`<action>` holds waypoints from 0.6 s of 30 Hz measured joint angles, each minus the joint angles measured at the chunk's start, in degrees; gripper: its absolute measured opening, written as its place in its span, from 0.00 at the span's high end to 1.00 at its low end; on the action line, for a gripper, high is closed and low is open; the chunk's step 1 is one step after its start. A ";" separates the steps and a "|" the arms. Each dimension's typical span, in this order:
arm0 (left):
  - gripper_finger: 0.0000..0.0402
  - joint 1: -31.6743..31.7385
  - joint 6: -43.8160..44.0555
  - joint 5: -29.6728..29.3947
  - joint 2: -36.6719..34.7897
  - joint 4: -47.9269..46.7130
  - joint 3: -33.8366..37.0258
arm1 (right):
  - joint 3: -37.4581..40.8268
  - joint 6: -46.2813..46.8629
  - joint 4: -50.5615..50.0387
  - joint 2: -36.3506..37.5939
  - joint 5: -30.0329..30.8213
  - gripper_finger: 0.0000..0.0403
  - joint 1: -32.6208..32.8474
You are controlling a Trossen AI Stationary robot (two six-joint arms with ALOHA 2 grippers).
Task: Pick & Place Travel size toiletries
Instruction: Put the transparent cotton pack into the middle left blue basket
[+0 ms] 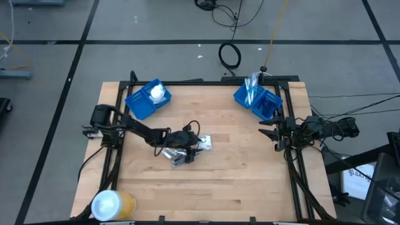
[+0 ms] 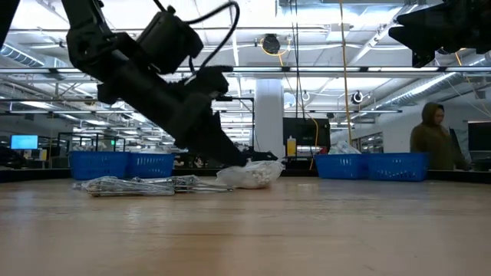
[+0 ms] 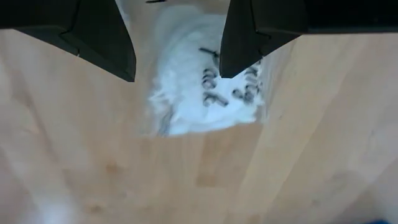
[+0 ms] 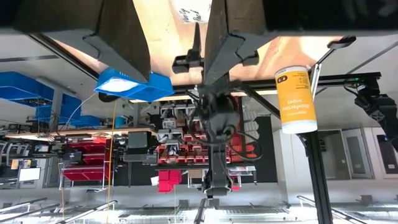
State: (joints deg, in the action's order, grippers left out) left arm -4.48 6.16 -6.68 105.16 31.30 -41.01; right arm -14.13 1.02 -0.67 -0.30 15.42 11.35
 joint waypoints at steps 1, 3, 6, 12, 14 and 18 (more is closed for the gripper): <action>0.43 0.19 0.39 0.02 0.47 -0.02 0.00 | 0.00 -0.02 0.00 0.00 -0.02 0.65 0.00; 0.43 0.54 0.43 -0.02 1.20 -0.39 0.00 | 0.00 -0.04 0.00 0.00 0.01 0.65 0.00; 0.43 0.88 0.45 -0.42 1.40 -0.11 0.00 | 0.00 0.00 -0.02 0.00 1.06 0.65 0.00; 0.57 1.52 0.31 -0.48 1.38 -0.10 0.00 | 0.00 0.00 -0.24 0.00 1.31 0.65 0.00; 0.67 1.80 0.30 -0.46 1.38 -0.10 0.00 | 0.00 -0.02 -0.32 0.00 1.31 0.65 0.00; 0.89 2.71 -0.15 1.24 1.31 -0.10 0.00 | 0.00 -0.02 -0.48 0.00 1.29 0.65 0.00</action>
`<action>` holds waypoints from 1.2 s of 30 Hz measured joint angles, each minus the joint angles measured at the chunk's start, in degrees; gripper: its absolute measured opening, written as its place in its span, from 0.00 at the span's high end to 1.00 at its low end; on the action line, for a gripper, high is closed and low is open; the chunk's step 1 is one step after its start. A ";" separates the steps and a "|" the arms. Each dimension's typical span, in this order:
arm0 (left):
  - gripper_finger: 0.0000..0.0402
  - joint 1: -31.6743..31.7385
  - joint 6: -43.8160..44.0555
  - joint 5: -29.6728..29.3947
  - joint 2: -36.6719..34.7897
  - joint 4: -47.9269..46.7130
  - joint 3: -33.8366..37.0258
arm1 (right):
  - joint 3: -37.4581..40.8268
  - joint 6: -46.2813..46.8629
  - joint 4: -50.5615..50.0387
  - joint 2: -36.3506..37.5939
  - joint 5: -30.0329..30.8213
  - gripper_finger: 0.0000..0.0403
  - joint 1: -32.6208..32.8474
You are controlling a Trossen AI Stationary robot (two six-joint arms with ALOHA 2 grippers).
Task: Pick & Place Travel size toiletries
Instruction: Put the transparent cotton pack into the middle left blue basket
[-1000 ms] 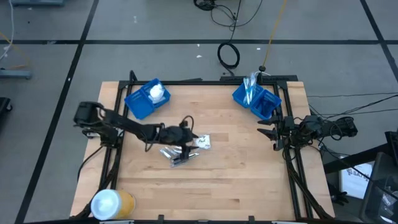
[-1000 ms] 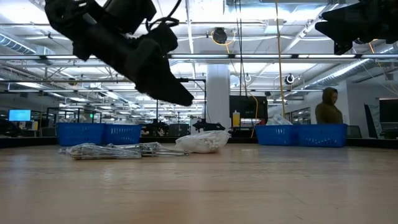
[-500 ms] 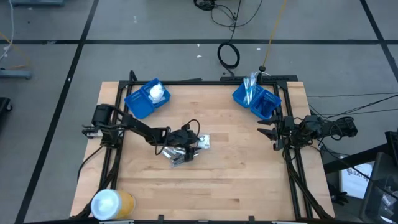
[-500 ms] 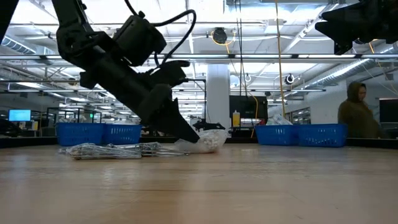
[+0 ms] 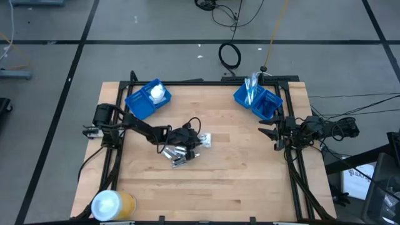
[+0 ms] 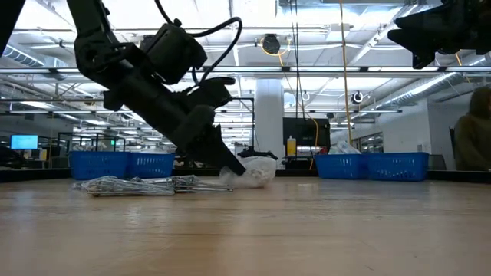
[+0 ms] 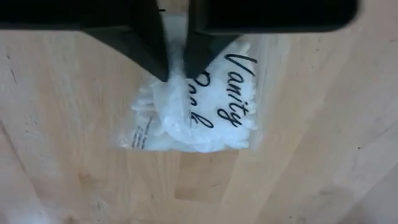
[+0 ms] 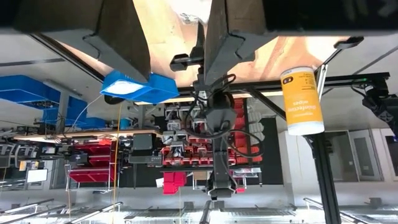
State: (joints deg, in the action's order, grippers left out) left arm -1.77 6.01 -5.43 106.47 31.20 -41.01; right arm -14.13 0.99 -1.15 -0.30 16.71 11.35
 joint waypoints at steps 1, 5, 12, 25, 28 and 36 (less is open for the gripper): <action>0.94 0.26 -0.14 0.42 -0.27 -0.17 0.00 | 0.00 -0.01 0.00 0.00 0.00 0.65 0.00; 0.96 0.91 -0.37 0.30 -3.49 -1.49 0.00 | 0.00 -0.02 -0.02 0.00 -0.02 0.65 0.00; 0.98 0.91 -5.56 -22.22 -20.14 -15.41 0.00 | 0.00 0.00 -0.48 0.00 -0.02 0.65 0.00; 0.99 14.05 16.49 -48.65 -40.67 -47.32 0.00 | 0.00 -0.07 -0.46 0.00 -0.04 0.65 0.00; 0.99 20.41 21.79 -42.99 -40.25 -50.05 0.00 | 0.00 0.00 -0.44 0.00 -0.04 0.65 0.00; 0.98 31.75 24.65 -32.20 -30.79 -48.90 0.02 | 0.00 0.02 -0.43 0.00 -0.04 0.65 0.00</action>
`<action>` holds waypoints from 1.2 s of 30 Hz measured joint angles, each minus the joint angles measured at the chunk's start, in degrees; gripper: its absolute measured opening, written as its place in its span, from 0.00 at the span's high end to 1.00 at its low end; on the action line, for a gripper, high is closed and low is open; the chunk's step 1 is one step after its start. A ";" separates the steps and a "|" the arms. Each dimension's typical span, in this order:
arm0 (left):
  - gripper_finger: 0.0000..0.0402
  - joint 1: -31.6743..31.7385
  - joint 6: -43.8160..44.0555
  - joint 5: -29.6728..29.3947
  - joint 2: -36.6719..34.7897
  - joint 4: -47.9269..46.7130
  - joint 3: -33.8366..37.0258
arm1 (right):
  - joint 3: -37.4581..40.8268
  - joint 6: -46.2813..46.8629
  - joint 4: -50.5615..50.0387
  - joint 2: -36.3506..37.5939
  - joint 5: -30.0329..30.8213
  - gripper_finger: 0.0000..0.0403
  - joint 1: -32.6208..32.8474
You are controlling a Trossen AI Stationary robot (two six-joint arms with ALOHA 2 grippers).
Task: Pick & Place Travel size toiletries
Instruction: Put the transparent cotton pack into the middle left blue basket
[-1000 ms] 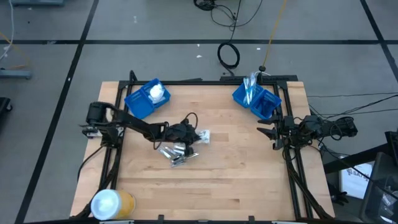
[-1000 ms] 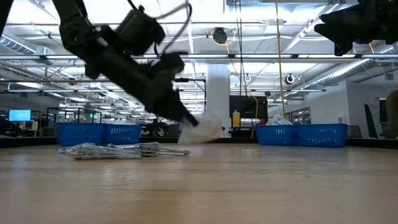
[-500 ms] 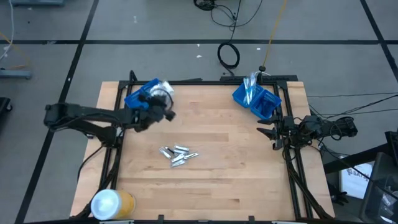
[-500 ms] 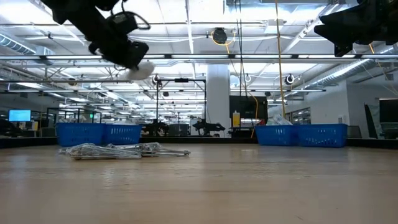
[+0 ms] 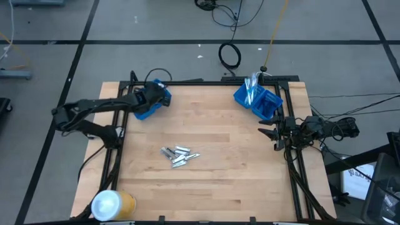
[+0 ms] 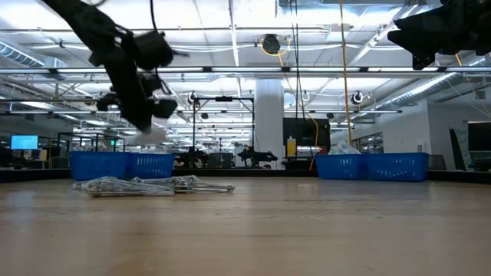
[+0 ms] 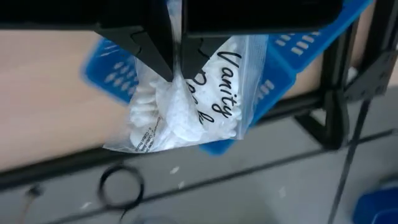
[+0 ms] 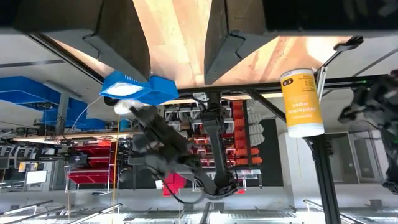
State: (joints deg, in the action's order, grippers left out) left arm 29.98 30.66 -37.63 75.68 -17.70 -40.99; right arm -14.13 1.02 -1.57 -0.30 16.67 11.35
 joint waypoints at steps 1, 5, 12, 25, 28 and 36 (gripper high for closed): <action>0.98 0.78 -0.09 0.70 1.37 0.20 0.02 | 0.00 0.00 0.00 0.00 -0.01 0.65 0.00; 0.99 2.99 -0.31 5.46 6.38 2.01 0.00 | 0.00 0.00 0.01 0.00 0.00 0.65 0.00; 0.94 4.14 -0.37 7.04 12.58 3.23 -0.07 | 0.00 0.01 -0.01 0.00 -0.02 0.65 0.01; 0.93 3.98 -4.80 8.52 6.99 2.65 0.00 | 0.00 0.00 -0.01 0.00 -0.02 0.65 0.01; 0.91 3.98 -4.61 9.56 3.99 2.71 0.00 | 0.00 0.00 0.00 0.00 -0.02 0.65 0.00; 0.66 3.69 -4.87 12.39 -0.80 2.17 0.00 | 0.00 0.02 -0.01 0.00 -0.02 0.65 0.00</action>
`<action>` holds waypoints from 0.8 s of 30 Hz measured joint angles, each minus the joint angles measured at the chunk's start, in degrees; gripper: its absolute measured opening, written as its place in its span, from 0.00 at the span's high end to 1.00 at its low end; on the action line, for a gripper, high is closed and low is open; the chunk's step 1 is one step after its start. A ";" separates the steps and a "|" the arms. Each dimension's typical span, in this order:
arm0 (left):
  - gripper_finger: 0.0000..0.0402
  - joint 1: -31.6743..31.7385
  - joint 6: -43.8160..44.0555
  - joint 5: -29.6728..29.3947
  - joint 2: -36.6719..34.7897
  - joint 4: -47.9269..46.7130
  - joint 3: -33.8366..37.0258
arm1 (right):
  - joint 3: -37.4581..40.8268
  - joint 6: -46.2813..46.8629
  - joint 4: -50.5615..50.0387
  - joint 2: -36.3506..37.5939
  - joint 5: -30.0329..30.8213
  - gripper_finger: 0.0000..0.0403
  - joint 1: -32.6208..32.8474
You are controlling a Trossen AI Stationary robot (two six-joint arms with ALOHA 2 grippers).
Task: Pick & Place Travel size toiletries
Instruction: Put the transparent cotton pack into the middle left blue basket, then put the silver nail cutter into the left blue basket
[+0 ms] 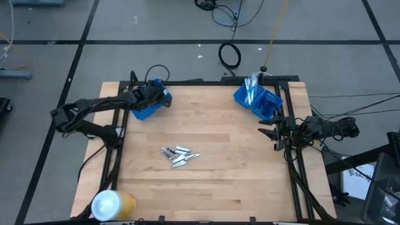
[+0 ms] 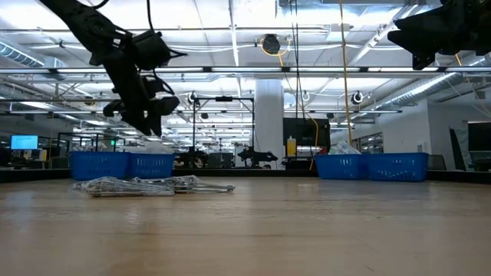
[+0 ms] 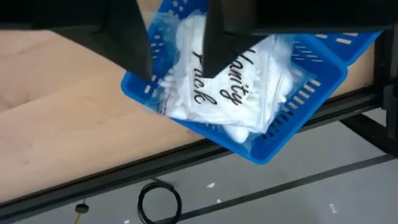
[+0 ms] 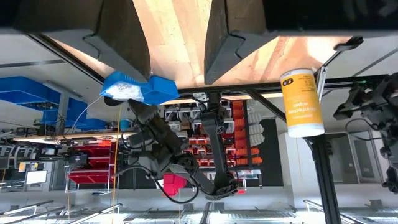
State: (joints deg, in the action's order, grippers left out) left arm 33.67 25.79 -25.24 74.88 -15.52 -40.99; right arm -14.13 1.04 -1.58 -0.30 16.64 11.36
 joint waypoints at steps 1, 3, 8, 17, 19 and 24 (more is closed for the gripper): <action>0.63 -0.04 -0.33 0.40 -0.53 -0.11 0.00 | 0.02 0.02 0.00 0.00 0.00 0.65 0.02; 0.56 -0.04 -0.34 3.39 -1.76 -0.34 0.00 | 0.00 0.02 0.00 0.00 -0.02 0.65 0.00; 0.46 -1.39 -0.24 17.13 -5.44 -0.37 0.00 | 0.00 0.02 -0.06 0.00 -0.19 0.65 0.02; 0.43 -17.16 -7.37 23.73 -10.63 -0.60 0.00 | 0.02 0.03 -0.21 0.00 -0.21 0.65 0.01; 0.43 -21.89 -7.48 23.76 -10.50 -1.31 0.00 | 0.02 0.04 -0.22 0.00 -0.22 0.65 0.00; 0.43 -32.56 -6.17 23.75 -9.69 -7.98 0.00 | 0.00 0.09 -0.25 0.00 -0.22 0.65 0.02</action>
State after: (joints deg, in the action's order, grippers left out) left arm 1.11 19.62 -1.49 65.19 -23.51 -40.99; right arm -14.13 1.13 -1.83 -0.30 16.43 11.37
